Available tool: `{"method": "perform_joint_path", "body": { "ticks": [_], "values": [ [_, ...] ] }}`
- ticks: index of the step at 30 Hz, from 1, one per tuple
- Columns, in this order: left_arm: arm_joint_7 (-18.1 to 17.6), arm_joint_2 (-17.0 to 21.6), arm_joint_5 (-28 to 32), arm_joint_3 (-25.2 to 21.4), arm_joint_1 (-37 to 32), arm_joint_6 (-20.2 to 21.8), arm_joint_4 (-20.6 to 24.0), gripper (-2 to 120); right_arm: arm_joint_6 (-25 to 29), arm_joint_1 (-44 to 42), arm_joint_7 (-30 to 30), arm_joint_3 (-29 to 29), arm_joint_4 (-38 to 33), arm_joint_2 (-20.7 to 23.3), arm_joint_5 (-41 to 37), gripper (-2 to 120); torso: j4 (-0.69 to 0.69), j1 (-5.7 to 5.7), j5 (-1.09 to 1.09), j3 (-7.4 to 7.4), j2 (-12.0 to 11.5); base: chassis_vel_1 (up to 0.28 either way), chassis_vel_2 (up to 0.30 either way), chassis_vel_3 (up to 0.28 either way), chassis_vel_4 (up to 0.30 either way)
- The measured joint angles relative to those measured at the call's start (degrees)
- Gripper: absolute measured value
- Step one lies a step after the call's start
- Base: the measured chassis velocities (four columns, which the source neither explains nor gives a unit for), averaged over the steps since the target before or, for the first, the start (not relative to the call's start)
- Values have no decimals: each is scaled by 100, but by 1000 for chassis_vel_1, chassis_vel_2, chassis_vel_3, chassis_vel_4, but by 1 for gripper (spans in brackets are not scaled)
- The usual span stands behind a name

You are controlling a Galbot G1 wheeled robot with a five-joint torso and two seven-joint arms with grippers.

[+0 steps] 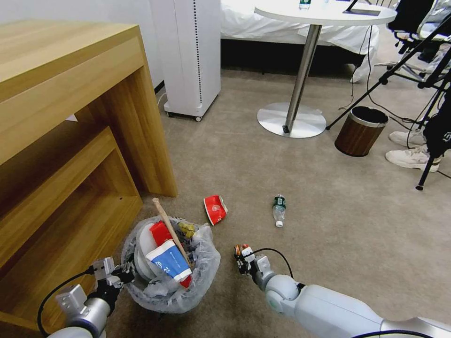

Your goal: Pick up the trash bin and place the garbage on the floor into it.

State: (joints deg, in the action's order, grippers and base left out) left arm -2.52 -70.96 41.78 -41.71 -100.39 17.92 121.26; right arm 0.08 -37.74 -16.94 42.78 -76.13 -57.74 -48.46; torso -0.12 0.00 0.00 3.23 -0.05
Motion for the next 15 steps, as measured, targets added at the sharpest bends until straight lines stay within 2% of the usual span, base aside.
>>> {"method": "perform_joint_path", "body": {
  "ticks": [1, 2, 5, 6, 9, 10, 13, 15],
  "values": [
    [-2, 11, -1, -3, 4, 0, -13, 0, 225, -50, 158, -140, -242, 127, 2, 12, 0, 0, 0, 0, 0, 0, 0, 0, 0],
    [-2, 11, -1, -3, 4, 0, -13, 0, 225, -50, 158, -140, -242, 127, 2, 12, 0, 0, 0, 0, 0, 0, 0, 0, 0],
    [-10, 30, -1, -7, 15, 0, -26, 0, 1196, -210, 1061, -619, -1134, 583, 112, 12, 0, 0, 0, 0, 0, 0, 0, 0, 0],
    [-10, 30, -1, -7, 15, 0, -26, 0, 1196, -210, 1061, -619, -1134, 583, 112, 12, 0, 0, 0, 0, 0, 0, 0, 0, 0],
    [-17, 35, 0, -7, 26, 2, -27, 0, 1808, -286, 1841, -868, -1880, 907, 110, 12, 0, 0, 1, 0, 0, 0, 0, 0, 0],
    [-17, 35, 0, -7, 26, 2, -27, 0, 1808, -286, 1841, -868, -1880, 907, 110, 12, 0, 0, 1, 0, 0, 0, 0, 0, 0],
    [-24, 25, -15, -7, 11, 8, -13, 0, 2275, -299, 2576, -1059, -2566, 1247, 46, 12, 0, 0, 0, 0, 0, 0, 0, 0, 0],
    [-26, 18, -21, -8, 5, 9, -2, 0, 2375, -292, 2728, -1075, -2710, 1332, 29, 12, 0, 0, -1, 0, 0, 0, 0, 0, 0]
  ]
}}
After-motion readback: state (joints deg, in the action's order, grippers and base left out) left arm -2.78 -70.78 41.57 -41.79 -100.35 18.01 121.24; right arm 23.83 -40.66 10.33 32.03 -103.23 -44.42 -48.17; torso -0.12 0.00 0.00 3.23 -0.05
